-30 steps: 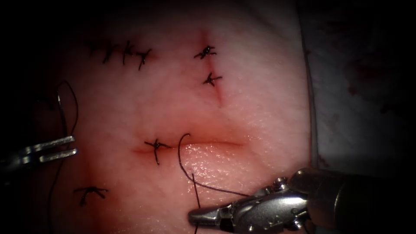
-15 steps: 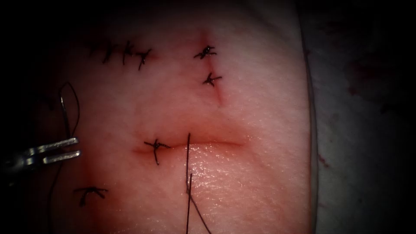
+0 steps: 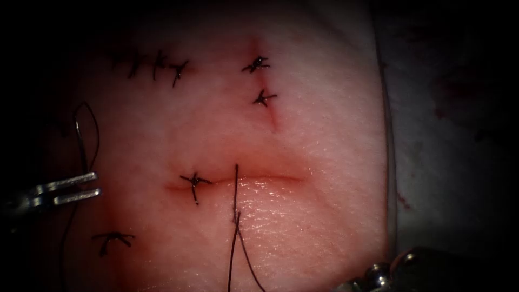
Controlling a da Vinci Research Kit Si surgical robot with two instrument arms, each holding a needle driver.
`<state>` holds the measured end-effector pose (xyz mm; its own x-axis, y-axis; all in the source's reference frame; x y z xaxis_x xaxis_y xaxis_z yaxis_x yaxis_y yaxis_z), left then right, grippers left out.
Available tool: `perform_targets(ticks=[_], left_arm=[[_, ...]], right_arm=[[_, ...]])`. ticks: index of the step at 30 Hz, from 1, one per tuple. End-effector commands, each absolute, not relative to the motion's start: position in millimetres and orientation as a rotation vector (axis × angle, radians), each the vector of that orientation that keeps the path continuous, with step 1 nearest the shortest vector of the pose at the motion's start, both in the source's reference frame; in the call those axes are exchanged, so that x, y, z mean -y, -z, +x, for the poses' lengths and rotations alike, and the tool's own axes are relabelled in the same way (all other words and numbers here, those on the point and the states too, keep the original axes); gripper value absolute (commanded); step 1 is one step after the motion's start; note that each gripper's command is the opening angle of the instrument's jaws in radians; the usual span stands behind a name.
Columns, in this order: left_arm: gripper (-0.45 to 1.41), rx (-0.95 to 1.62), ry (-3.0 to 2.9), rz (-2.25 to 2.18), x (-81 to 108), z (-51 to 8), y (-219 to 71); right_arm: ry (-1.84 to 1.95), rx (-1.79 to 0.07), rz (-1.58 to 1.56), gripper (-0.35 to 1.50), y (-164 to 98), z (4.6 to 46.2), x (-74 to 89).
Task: Wound Closure
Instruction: Pull the suture through the skin with the right gripper.
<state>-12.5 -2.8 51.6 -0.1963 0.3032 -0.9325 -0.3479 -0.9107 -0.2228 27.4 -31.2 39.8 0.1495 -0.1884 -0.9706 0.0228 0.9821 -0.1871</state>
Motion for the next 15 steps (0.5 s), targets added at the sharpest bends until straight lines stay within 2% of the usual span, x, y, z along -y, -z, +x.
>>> perform_targets(ticks=[1,14,15], left_arm=[[-0.45,-0.053,-2.149,-1.664,2.7,-13.0,-52],[-0.45,-0.051,-2.148,-1.666,2.7,-13.0,-52],[-0.45,-0.053,-2.149,-1.663,2.7,-13.0,-52]], right_arm=[[0.153,-1.402,-0.158,1.46,-42,27.7,29.8],[0.122,-1.35,-0.207,1.45,-52,28.4,27.0],[0.106,-1.347,-0.201,1.4,-53,28.9,27.3]])
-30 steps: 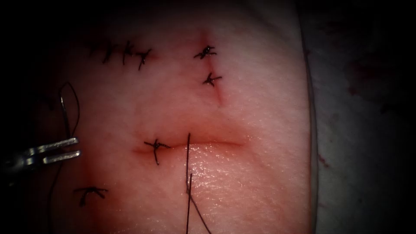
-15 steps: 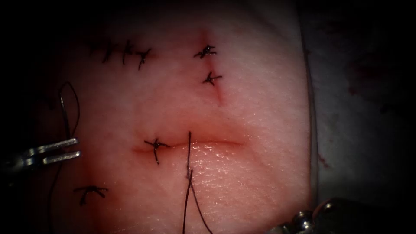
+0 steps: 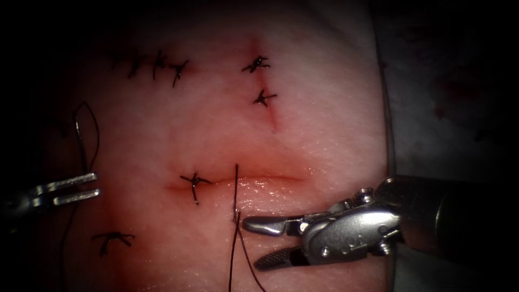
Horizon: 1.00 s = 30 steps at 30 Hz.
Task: Wound Closure
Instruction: Pull the suture through the skin with the right gripper.
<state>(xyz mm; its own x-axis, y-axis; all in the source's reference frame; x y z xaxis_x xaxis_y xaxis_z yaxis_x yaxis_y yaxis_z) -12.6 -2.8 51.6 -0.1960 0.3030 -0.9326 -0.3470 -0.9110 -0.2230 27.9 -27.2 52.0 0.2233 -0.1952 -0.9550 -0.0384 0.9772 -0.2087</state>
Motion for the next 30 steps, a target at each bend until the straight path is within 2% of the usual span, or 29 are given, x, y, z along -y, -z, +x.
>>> perform_targets(ticks=[1,9,12,13,15,16,18,30], left_arm=[[-0.45,-0.053,-2.149,-1.663,2.7,-13.0,-52.3],[-0.45,-0.053,-2.149,-1.663,2.7,-13.0,-52.2],[-0.45,-0.053,-2.149,-1.663,2.7,-13.0,-52.2],[-0.45,-0.053,-2.149,-1.663,2.7,-13.0,-52.2],[-0.45,-0.053,-2.149,-1.663,2.7,-13.0,-52.2],[-0.45,-0.053,-2.149,-1.664,2.7,-13.0,-52.2],[-0.45,-0.052,-2.149,-1.664,2.8,-13.0,-52.2],[-0.45,-0.052,-2.148,-1.665,2.7,-13.0,-52.3]], right_arm=[[0.106,-1.347,-0.201,1.4,-52.9,28.9,27.3],[0.08,-1.336,-0.2,1.31,-54.1,30.8,27.8],[0.076,-1.333,-0.203,1.11,-54.2,31.2,27.6],[0.073,-1.332,-0.197,0.86,-54.2,31.3,27.6],[0.048,-1.312,-0.145,-0.16,-54.2,31.3,27.6],[0.064,-1.286,-0.114,-0.35,-54.2,31.2,27.6],[0.103,-1.245,-0.065,-0.35,-54.1,31.2,27.7],[0.212,-1.274,-0.008,-0.35,-45.4,31.8,36.1]])
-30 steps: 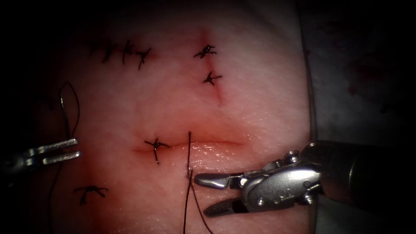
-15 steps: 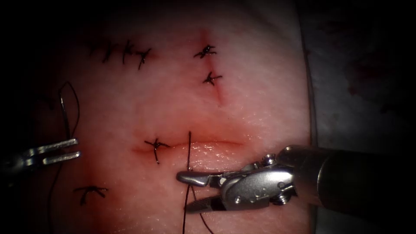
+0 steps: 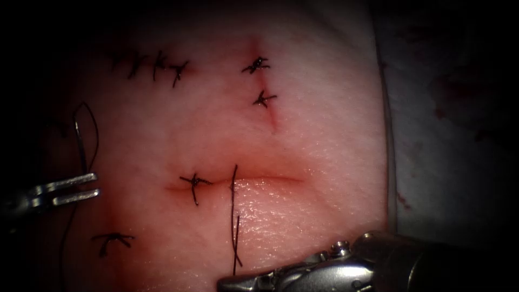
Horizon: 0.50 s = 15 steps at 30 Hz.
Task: Wound Closure
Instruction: Pull the suture through the skin with the right gripper.
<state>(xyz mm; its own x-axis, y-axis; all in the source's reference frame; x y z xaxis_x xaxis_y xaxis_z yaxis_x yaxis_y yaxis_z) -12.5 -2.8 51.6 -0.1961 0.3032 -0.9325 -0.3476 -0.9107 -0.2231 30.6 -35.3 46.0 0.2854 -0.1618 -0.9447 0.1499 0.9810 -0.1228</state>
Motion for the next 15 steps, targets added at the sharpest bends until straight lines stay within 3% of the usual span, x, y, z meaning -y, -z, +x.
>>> perform_targets(ticks=[1,14,15], left_arm=[[-0.45,-0.052,-2.148,-1.665,2.7,-13.0,-52.3],[-0.45,-0.054,-2.148,-1.664,2.7,-13.2,-52.3],[-0.45,-0.052,-2.151,-1.663,2.8,-13.3,-52.3]], right_arm=[[0.212,-1.274,-0.008,-0.35,-45.4,31.8,36.1],[0.248,-1.302,0.002,-0.35,-38.8,32.4,39.2],[0.195,-1.313,0.014,-0.18,-39.3,32.5,38.8]])
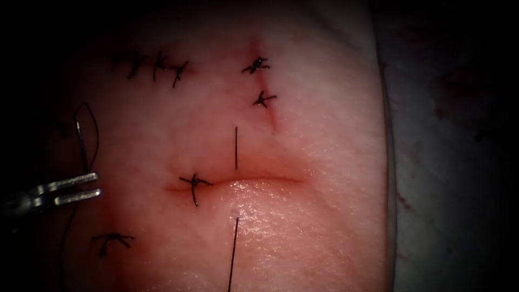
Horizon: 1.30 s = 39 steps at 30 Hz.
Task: Wound Closure
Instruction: Pull the suture through the skin with the right gripper, then adjust the suture tail with the right gripper.
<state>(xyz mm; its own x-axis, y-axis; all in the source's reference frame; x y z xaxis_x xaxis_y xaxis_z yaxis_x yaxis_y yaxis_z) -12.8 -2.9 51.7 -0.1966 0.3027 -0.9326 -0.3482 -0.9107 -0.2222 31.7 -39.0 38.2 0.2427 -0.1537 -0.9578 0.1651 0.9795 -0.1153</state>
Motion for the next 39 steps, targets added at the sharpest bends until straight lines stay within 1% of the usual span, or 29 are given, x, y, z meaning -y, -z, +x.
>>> perform_targets(ticks=[1,2,3,5,7,9,10,11,12,13,15,16,18,27,28,30,32,33,35,36,39], left_arm=[[-0.45,-0.05,-2.153,-1.661,2.8,-13.3,-52],[-0.45,-0.05,-2.153,-1.661,2.8,-13.4,-52],[-0.45,-0.05,-2.153,-1.661,2.8,-13.4,-52],[-0.45,-0.051,-2.153,-1.662,2.9,-13.4,-52],[-0.45,-0.047,-2.156,-1.661,2.9,-13.4,-52],[-0.45,-0.047,-2.155,-1.661,2.9,-13.3,-52],[-0.45,-0.047,-2.156,-1.661,2.9,-13.3,-52],[-0.45,-0.047,-2.156,-1.661,2.9,-13.3,-52],[-0.45,-0.047,-2.156,-1.662,2.9,-13.3,-52],[-0.45,-0.047,-2.156,-1.662,2.9,-13.3,-52],[-0.45,-0.047,-2.155,-1.661,2.8,-13.4,-52],[-0.45,-0.048,-2.155,-1.661,2.8,-13.4,-52],[-0.45,-0.049,-2.155,-1.661,2.9,-13.4,-52],[-0.45,-0.047,-2.156,-1.663,2.9,-13.3,-52],[-0.45,-0.047,-2.156,-1.663,2.8,-13.3,-52],[-0.45,-0.049,-2.155,-1.662,2.8,-13.5,-52],[-0.45,-0.049,-2.155,-1.662,2.9,-13.5,-53],[-0.45,-0.049,-2.158,-1.659,2.9,-13.7,-53],[-0.45,-0.05,-2.158,-1.659,2.9,-13.8,-53],[-0.45,-0.048,-2.16,-1.657,2.9,-13.8,-53],[-0.45,-0.05,-2.163,-1.655,3.0,-14.1,-53]], right_arm=[[0.165,-1.32,0.013,0.51,-40,32.4,38.4],[0.151,-1.328,0.001,1.01,-40,32.4,38.2],[0.151,-1.328,0.001,1.01,-40,32.4,38.2],[0.057,-1.368,-0.053,1.48,-42,31.7,37.0],[0.017,-1.394,-0.088,1.48,-43,30.5,36.1],[-0.01,-1.37,-0.101,1.48,-44,28.6,34.7],[-0.04,-1.317,-0.114,1.48,-45,26.6,33.2],[-0.04,-1.317,-0.114,1.48,-45,26.6,33.2],[-0.066,-1.28,-0.122,1.48,-46,24.8,31.7],[-0.066,-1.28,-0.122,1.48,-46,24.8,31.7],[-0.085,-1.26,-0.117,1.48,-47,22.9,29.9],[-0.108,-1.222,-0.116,1.48,-47,20.8,27.6],[-0.166,-1.196,-0.096,1.48,-48,20.1,26.5],[-0.263,-1.094,-0.078,1.48,-49,19.1,24.1],[-0.439,-1.066,0.018,1.43,-49,18.9,23.1],[-0.709,-1.06,0.116,1.25,-50,19.3,22.2],[-0.747,-1.055,0.119,1.28,-50,19.7,21.9],[-0.86,-1.048,0.137,1.37,-52,21.3,21.1],[-0.908,-1.054,0.168,1.33,-52,21.8,20.8],[-0.937,-1.073,0.202,1.26,-53,22.3,20.4],[-1.038,-1.076,0.245,1.26,-55,23.6,19.8]])
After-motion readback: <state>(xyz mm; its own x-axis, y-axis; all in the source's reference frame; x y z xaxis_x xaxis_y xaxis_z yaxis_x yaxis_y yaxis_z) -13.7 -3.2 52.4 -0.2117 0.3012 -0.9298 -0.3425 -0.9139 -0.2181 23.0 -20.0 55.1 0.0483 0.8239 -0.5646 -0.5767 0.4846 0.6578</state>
